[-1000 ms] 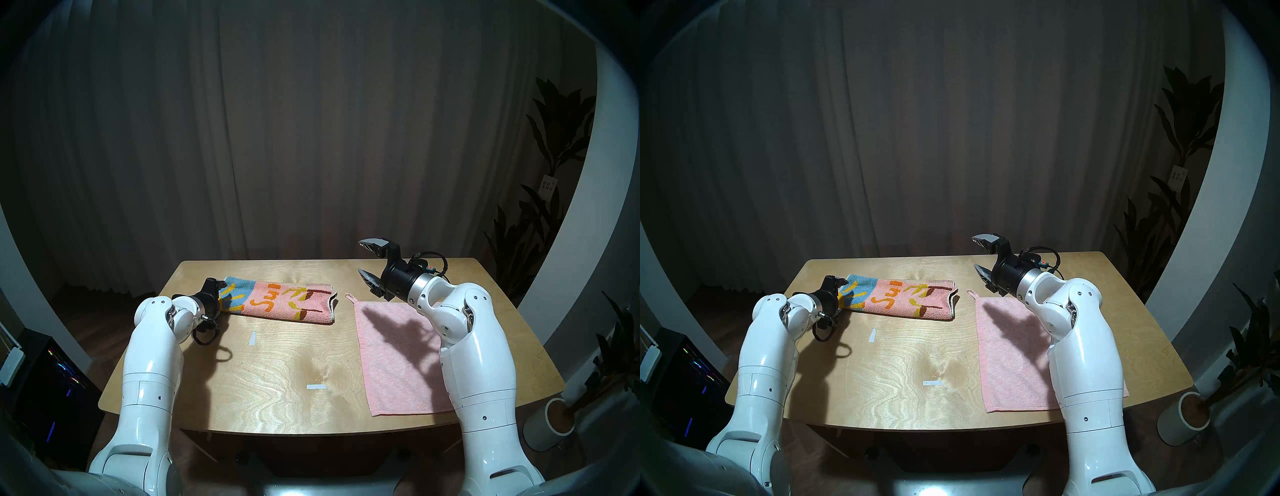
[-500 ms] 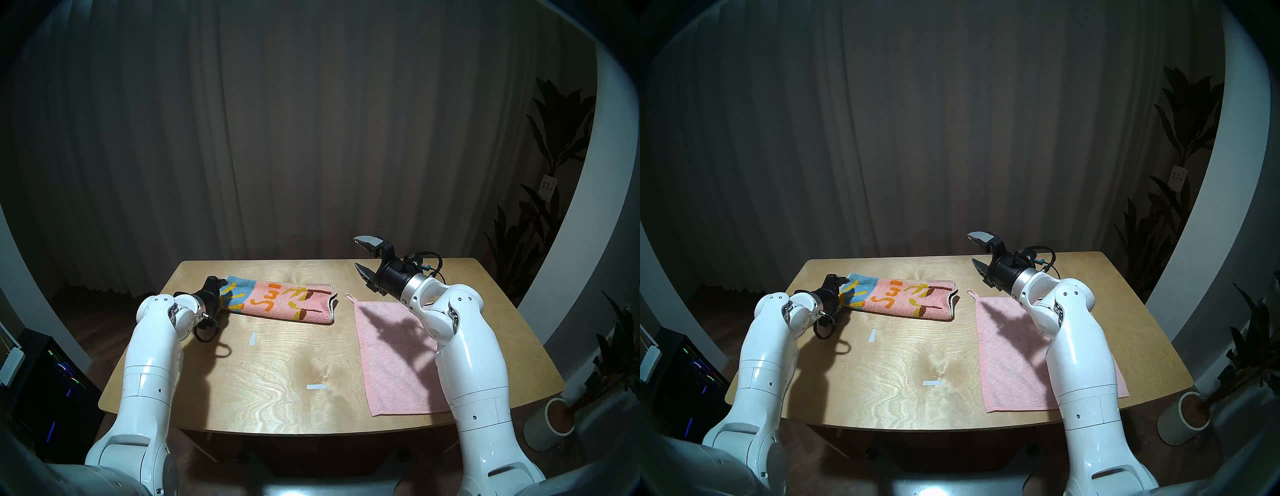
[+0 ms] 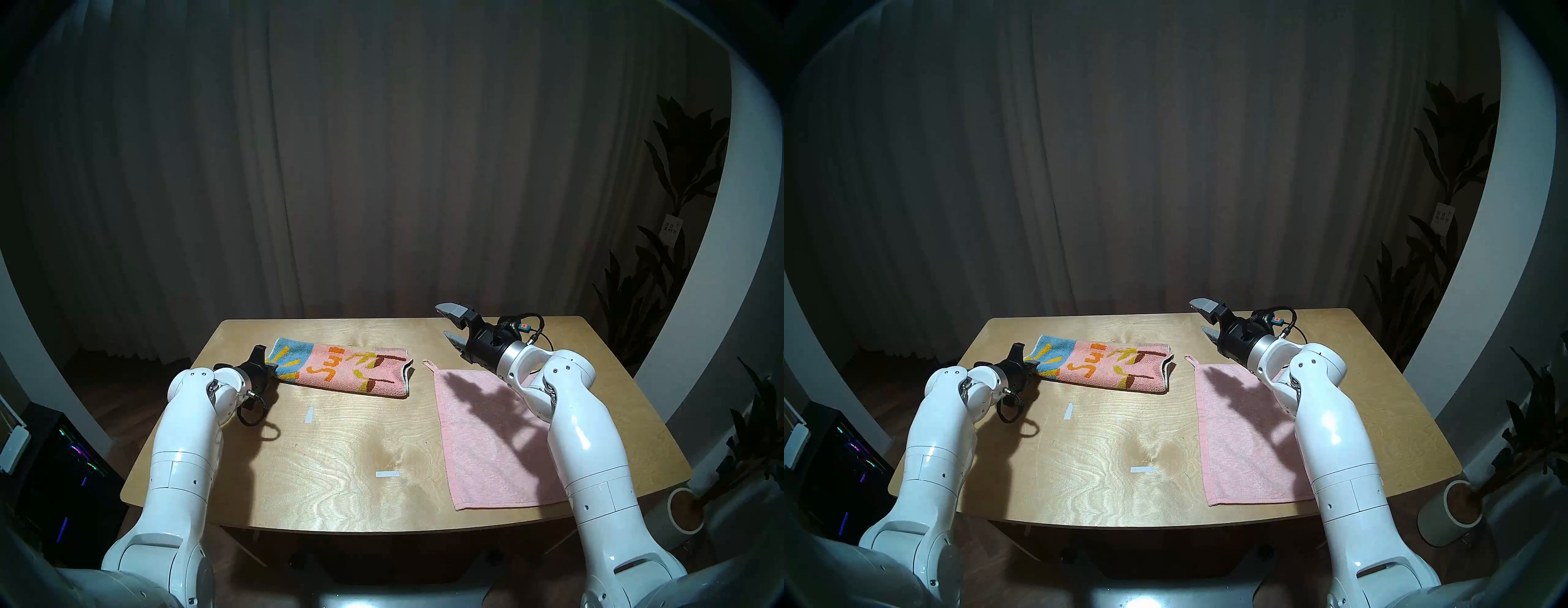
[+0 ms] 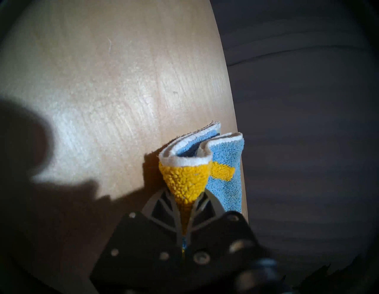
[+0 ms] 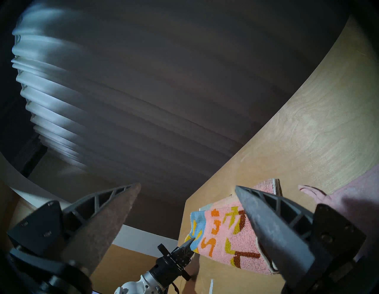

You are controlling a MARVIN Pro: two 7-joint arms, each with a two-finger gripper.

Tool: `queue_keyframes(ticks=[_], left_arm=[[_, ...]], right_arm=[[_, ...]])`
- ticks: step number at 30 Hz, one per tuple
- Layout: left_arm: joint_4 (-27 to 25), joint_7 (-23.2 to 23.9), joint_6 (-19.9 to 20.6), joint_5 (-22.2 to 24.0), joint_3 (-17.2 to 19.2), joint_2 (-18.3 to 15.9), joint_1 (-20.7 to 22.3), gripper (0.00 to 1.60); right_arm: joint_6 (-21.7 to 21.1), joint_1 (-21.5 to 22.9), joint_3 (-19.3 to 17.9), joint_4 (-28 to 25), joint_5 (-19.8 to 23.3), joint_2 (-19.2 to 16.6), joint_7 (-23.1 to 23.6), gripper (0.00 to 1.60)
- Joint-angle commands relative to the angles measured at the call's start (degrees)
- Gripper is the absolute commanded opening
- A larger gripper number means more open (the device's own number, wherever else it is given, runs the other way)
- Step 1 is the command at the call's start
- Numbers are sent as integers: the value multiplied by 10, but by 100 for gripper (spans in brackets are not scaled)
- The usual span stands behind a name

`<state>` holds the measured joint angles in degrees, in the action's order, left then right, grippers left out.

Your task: Fold each towel twice and stack them on table

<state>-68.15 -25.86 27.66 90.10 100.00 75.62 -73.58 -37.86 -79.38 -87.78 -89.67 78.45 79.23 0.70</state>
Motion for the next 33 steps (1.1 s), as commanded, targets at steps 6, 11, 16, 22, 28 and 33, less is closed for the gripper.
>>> queue_keyframes(ticks=[6,11,16,22,28,33], left_arm=[[-97,-1,-9,30,42,18,-90,0],[-137,-1,-11,45,61,26,-124,0],[-182,-5,-22,41,71,30,-151,0],[-216,5,-30,22,62,28,-152,0],[-260,-3,-38,8,45,38,-149,0],[-291,-2,-38,-22,13,35,-146,0]], right_arm=[[-5,4,-7,-11,-9,-25,21,160],[4,3,-8,-4,-30,-41,33,160],[17,5,-9,8,-59,-64,60,160],[49,16,5,30,-120,-97,100,160],[90,31,20,65,-176,-116,130,160],[120,44,27,97,-207,-127,156,160]])
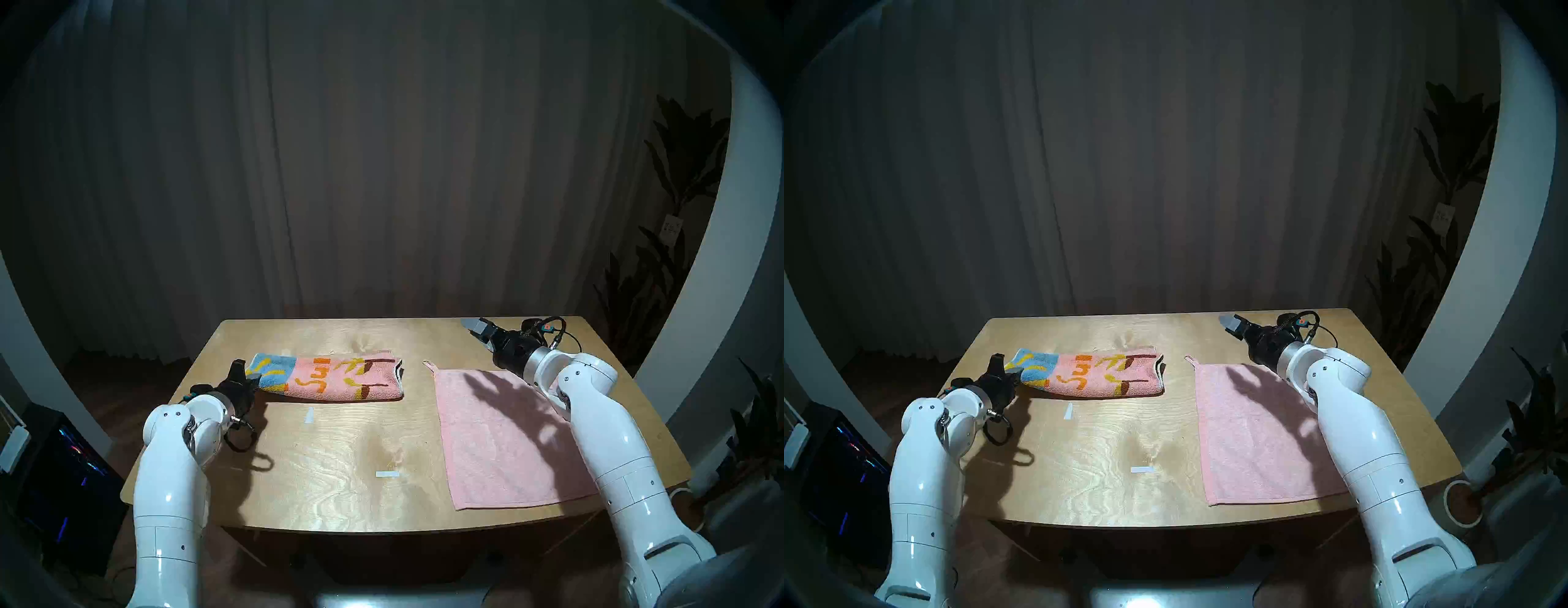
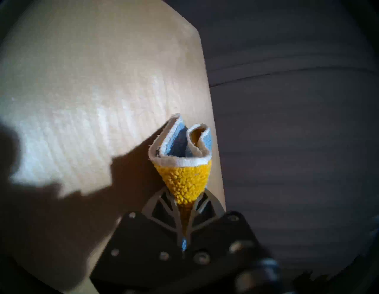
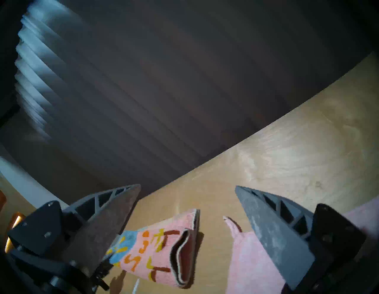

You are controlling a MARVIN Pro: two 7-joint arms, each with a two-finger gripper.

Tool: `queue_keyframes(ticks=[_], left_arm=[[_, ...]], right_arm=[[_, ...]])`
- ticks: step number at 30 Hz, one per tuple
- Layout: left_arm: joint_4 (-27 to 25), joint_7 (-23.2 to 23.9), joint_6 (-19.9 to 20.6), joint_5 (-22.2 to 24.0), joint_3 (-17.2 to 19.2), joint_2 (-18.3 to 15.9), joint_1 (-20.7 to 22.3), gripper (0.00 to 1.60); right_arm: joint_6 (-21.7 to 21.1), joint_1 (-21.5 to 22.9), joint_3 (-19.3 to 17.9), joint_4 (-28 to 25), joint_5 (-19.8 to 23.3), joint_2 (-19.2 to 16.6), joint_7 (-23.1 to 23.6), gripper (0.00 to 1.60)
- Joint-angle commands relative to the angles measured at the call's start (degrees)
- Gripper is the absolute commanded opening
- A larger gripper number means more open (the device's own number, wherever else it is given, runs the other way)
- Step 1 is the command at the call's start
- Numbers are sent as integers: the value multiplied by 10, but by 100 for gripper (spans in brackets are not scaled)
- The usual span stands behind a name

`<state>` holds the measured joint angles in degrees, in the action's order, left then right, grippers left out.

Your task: Fold each towel twice and stack them on table

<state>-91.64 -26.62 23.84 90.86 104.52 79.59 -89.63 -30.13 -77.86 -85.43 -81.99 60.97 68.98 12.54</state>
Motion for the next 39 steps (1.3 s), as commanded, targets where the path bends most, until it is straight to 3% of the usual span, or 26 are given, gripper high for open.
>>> queue_keyframes(ticks=[1,10,19,30,39], left_arm=[[-62,6,-1,-36,-40,-4,14,0],[-94,15,-15,-136,-121,-21,12,0],[-86,24,-50,-239,-195,-27,27,0],[-86,32,-63,-292,-256,-20,61,0],[-86,38,-61,-326,-307,-20,64,0]], right_arm=[[46,30,3,26,-35,-26,41,160],[85,39,0,73,-47,-31,92,160],[98,36,-9,99,-44,-33,133,160],[100,24,-14,105,-38,-36,152,160],[98,17,-21,105,-32,-42,160,160]])
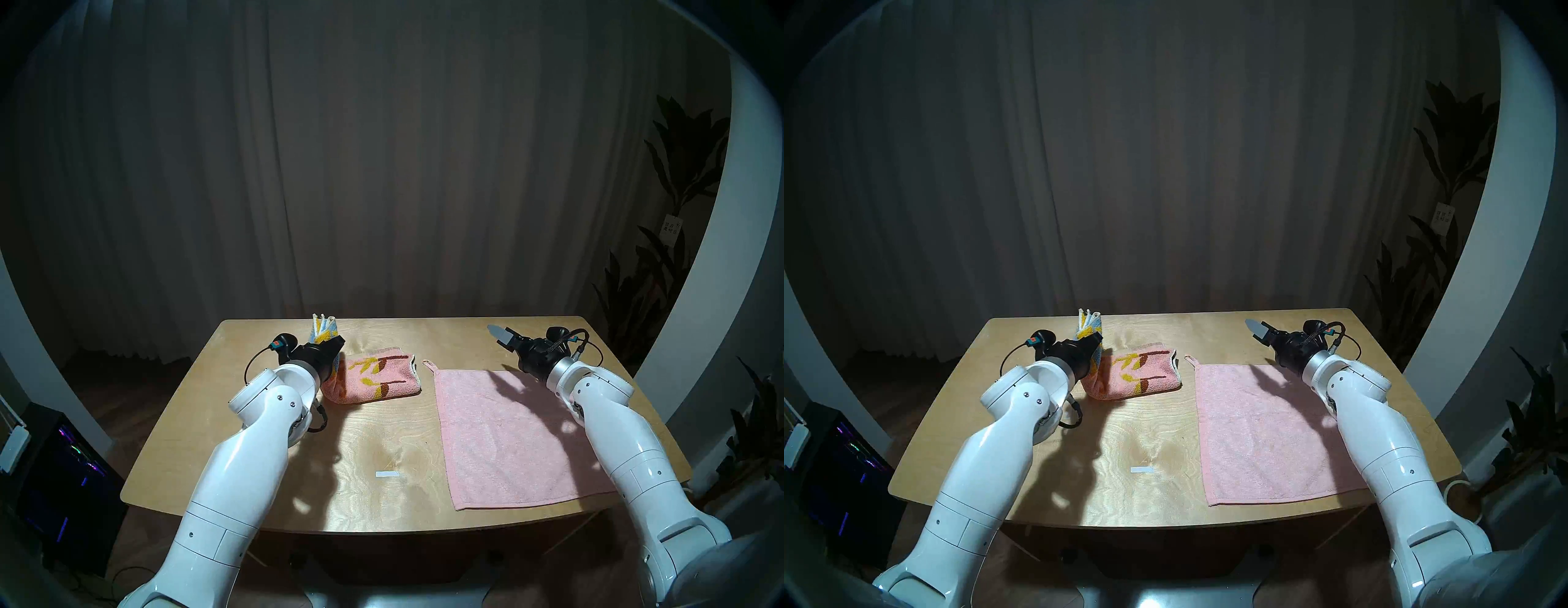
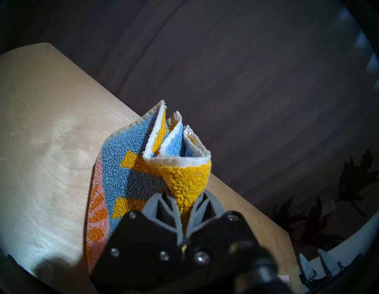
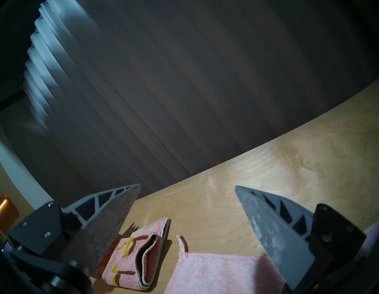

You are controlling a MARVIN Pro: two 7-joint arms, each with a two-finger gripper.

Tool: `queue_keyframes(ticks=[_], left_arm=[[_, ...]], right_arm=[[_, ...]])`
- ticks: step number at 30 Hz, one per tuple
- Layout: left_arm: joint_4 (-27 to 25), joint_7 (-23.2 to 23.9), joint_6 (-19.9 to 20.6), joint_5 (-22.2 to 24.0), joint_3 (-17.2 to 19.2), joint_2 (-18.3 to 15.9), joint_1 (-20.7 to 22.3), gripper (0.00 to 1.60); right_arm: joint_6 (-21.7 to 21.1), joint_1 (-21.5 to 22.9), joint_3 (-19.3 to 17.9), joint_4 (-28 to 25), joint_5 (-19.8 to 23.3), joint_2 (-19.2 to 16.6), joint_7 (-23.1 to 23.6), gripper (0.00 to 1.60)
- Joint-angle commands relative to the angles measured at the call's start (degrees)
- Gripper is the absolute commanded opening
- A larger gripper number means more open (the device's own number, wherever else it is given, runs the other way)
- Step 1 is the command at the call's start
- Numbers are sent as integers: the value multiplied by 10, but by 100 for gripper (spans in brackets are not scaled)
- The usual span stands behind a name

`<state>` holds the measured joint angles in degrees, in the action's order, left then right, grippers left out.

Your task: Fold each towel twice and stack them on table

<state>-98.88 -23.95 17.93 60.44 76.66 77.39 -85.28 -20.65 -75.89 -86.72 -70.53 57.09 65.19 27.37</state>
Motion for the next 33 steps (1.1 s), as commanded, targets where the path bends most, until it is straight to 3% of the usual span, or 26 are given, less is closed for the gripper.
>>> queue_keyframes(ticks=[1,8,12,26,33], left_arm=[[-13,13,-2,-26,-35,2,20,0],[8,13,-7,-51,-68,11,39,0],[18,15,-13,-87,-95,3,53,0],[37,34,-2,-120,-161,17,76,0],[73,32,-3,-124,-181,37,90,0]], right_arm=[[3,-4,-9,-11,7,-5,10,160],[9,-17,-14,-21,1,-7,-3,160],[10,-22,-12,-22,-1,-10,-3,160],[6,-23,-20,-21,3,-15,-4,160],[2,-24,-22,-19,7,-19,-2,160]])
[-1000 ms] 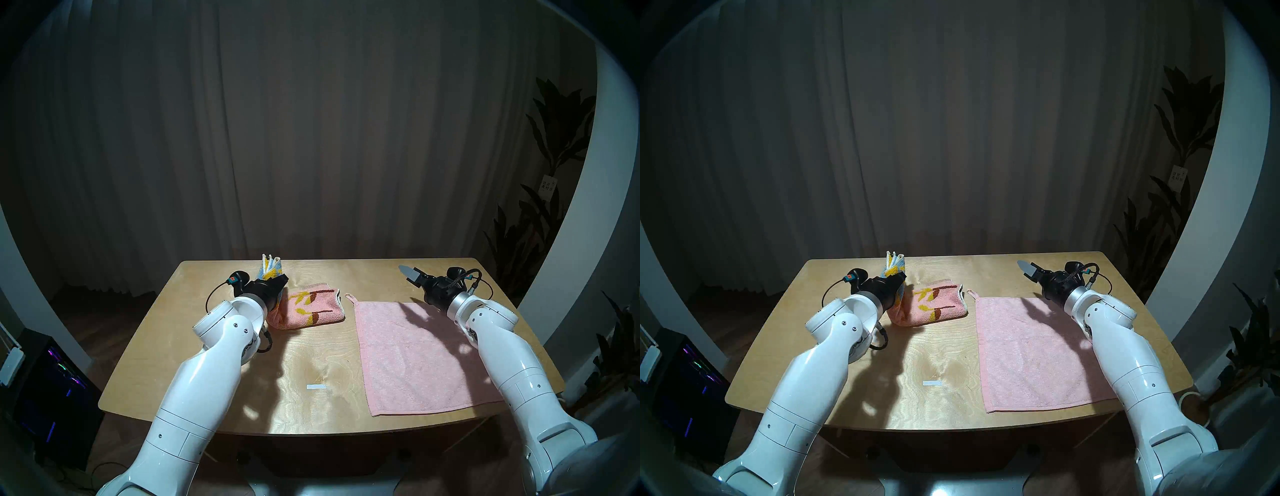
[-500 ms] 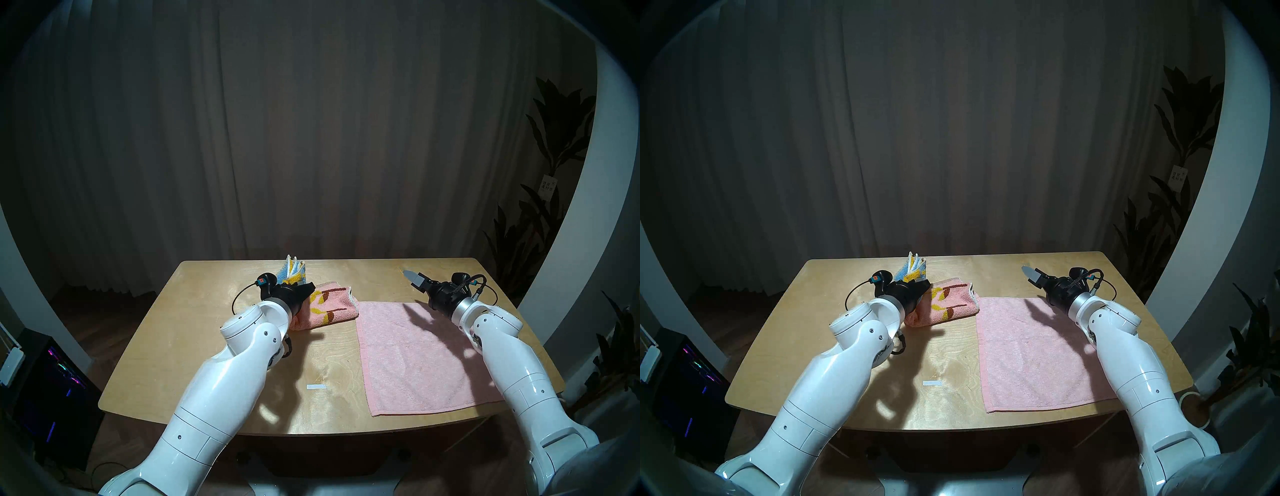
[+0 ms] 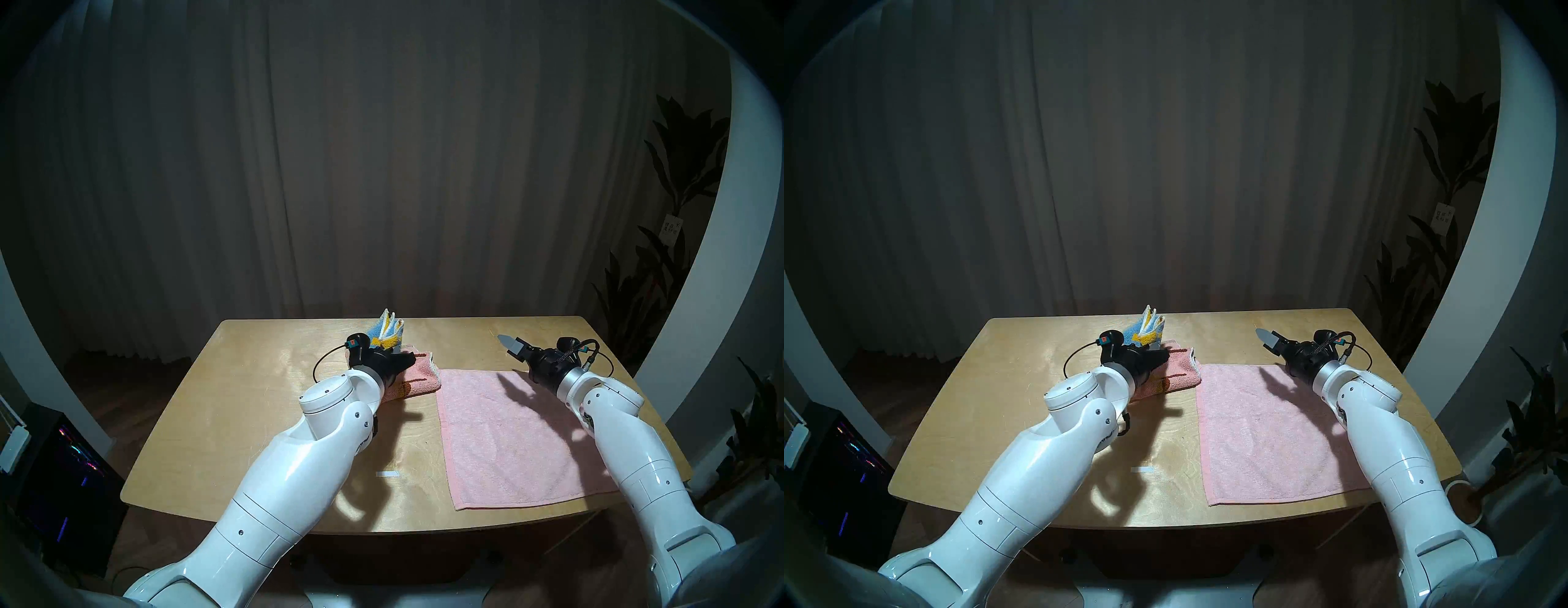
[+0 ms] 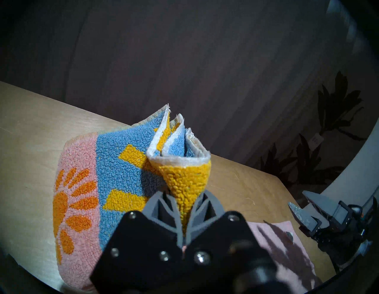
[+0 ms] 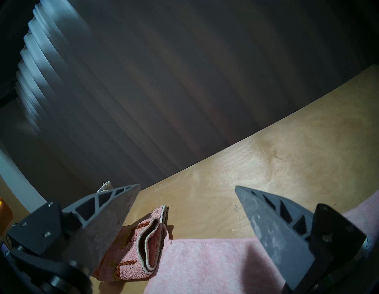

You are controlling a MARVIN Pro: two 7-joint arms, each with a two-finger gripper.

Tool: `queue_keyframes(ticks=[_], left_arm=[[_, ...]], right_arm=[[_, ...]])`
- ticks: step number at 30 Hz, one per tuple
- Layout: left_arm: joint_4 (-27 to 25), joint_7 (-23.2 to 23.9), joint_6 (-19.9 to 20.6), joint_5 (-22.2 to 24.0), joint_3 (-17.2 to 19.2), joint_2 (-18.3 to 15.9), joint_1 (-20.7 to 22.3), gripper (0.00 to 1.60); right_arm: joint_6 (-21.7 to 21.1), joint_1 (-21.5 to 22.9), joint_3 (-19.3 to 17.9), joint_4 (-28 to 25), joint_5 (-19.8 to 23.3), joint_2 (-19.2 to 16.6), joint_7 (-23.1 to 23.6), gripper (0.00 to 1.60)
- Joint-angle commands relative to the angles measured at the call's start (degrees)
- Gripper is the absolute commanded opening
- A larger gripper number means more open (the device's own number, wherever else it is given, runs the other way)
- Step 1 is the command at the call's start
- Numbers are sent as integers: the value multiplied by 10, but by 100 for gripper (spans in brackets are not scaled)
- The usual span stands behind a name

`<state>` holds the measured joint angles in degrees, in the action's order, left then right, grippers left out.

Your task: Fold each towel twice and stack them on table

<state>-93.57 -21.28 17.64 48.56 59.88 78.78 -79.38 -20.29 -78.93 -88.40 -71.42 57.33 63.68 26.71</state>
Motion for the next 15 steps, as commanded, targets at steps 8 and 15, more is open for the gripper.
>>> queue_keyframes(ticks=[8,15], left_arm=[[79,7,-6,-7,-24,45,54,55],[116,12,-21,-8,-27,67,75,0]], right_arm=[[-3,3,-10,-7,8,-9,8,160],[6,8,-7,20,4,-10,15,160]])
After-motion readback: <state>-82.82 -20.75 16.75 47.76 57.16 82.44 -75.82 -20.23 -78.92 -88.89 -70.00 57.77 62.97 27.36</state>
